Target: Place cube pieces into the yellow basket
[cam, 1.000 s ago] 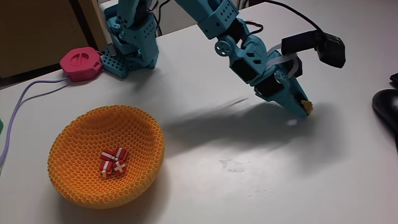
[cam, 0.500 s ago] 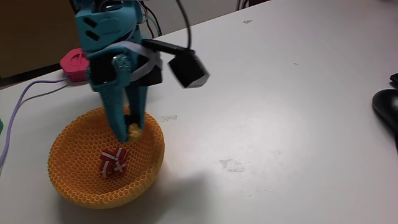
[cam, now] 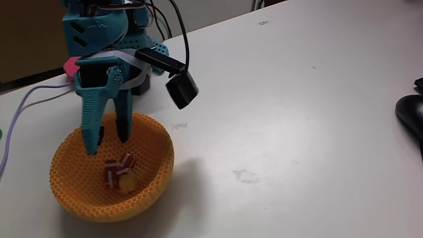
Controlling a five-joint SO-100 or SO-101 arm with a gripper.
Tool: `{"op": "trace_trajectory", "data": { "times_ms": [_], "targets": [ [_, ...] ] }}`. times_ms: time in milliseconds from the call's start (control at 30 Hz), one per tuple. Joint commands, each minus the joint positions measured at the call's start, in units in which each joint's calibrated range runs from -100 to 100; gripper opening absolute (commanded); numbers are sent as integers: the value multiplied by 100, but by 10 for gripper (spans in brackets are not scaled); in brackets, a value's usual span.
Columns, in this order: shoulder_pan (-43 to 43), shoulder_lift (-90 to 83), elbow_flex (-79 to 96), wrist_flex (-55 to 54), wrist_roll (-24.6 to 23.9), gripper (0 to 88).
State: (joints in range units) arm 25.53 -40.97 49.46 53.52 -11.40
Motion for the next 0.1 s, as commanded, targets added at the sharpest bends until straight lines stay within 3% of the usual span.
{"op": "trace_trajectory", "data": {
  "times_ms": [0,67],
  "targets": [
    [-316,-297,-502,130,-117,420],
    [-754,-287,-829,373,-190,376]
  ]
}}
